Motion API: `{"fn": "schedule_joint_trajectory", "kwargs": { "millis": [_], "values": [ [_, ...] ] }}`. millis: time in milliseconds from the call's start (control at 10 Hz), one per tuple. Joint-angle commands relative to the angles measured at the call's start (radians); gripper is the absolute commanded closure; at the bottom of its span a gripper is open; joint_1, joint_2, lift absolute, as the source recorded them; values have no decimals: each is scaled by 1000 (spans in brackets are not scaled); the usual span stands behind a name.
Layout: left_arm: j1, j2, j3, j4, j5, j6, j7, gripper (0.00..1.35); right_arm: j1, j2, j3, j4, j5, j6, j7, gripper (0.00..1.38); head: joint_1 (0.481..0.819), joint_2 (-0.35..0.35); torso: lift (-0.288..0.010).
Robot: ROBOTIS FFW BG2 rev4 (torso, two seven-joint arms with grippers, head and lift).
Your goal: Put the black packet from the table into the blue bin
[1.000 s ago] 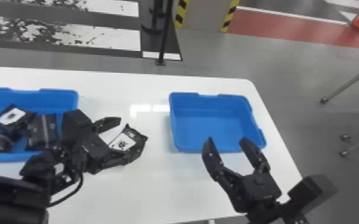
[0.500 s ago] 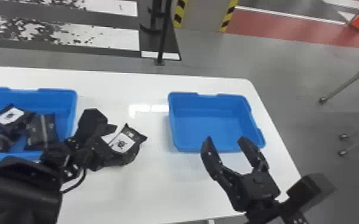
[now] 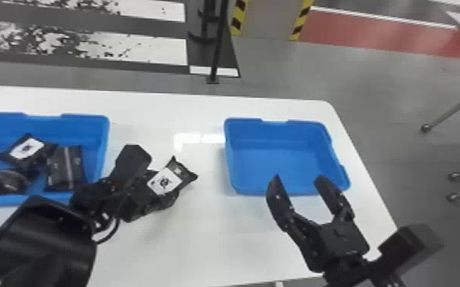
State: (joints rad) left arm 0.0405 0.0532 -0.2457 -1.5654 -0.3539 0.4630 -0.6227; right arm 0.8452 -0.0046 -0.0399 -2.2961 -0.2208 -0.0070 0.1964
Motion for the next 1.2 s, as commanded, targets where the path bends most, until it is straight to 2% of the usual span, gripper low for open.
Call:
{"fn": "schedule_joint_trajectory", "kwargs": {
  "millis": [0,200,300,400,500,700,800,1000,1100],
  "values": [
    [-9,5,-6,1,-5,-60,0,1227,1,0,0,3,-3,2,0,154,695,-210,-110],
    [-23,19,-41,1,9,-97,-8,1210,1,0,0,3,-3,0,0,154,695,-222,-110],
    [-23,19,-35,-2,25,-110,-12,1210,-1,0,2,5,-3,2,0,154,695,-236,-110],
    [-26,22,-23,-21,37,-129,-23,1210,1,0,2,5,-3,0,0,154,695,-240,-110],
    [-18,37,-19,-80,71,-107,-25,1210,1,0,2,3,-5,2,0,154,695,-242,-110],
    [-4,57,84,-183,85,-70,-28,1210,4,0,2,3,-3,2,0,154,695,-222,-110],
    [-1,62,158,-193,65,-60,-28,1210,4,0,2,3,-3,2,0,154,695,-202,-110],
    [4,57,322,-193,-29,-65,-26,1210,4,0,2,3,-5,2,0,154,695,-79,-110],
    [13,57,377,-193,-63,-65,-23,1210,4,0,2,3,-5,2,0,154,695,-7,-110]
  ]
}}
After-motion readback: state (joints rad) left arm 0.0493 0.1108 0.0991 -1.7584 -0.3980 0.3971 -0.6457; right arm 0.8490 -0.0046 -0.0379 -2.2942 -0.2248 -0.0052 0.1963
